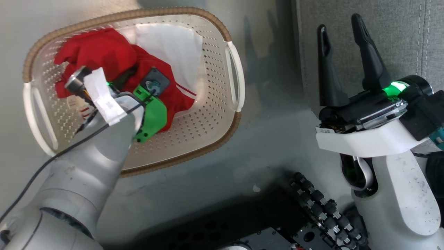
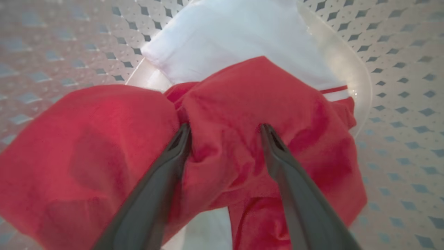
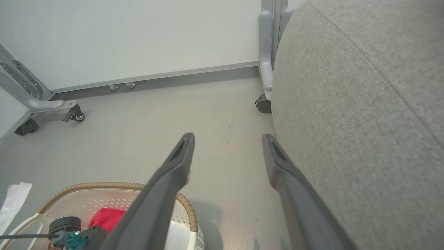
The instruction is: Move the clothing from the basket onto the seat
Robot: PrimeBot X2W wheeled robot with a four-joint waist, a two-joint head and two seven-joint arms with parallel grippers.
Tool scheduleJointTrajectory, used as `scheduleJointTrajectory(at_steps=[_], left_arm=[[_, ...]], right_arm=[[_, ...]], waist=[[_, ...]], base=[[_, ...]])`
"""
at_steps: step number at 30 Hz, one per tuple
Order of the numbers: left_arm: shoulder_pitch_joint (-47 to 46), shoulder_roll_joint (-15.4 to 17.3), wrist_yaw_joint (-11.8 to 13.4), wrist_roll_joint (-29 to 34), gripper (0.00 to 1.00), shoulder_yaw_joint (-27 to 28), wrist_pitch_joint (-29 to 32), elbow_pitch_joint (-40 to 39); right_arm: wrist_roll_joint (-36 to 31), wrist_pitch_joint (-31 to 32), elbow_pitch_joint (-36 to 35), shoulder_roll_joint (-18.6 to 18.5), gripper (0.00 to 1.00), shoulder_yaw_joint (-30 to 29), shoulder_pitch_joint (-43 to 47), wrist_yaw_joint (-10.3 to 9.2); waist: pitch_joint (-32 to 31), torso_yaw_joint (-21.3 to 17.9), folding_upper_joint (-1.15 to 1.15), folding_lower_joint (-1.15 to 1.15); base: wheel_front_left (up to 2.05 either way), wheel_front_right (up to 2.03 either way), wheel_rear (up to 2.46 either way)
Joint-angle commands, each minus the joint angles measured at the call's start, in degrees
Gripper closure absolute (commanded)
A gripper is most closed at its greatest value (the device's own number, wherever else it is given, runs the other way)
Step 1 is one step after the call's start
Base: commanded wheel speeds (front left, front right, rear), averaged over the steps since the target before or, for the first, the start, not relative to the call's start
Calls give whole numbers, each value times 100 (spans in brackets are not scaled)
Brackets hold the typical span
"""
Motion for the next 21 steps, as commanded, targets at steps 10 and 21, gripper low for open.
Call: scheduleJointTrajectory(at_steps=[10,21], left_arm=[[-193,239,-17,-123,0,-17,807,130],[-247,355,65,-49,100,-214,732,135]], right_arm=[[112,-44,37,16,0,118,-204,0],[69,-46,10,-10,0,56,-230,0]], waist=[[309,-271,0,-1],[226,-241,0,-1]], base=[[0,0,0],[0,0,0]])
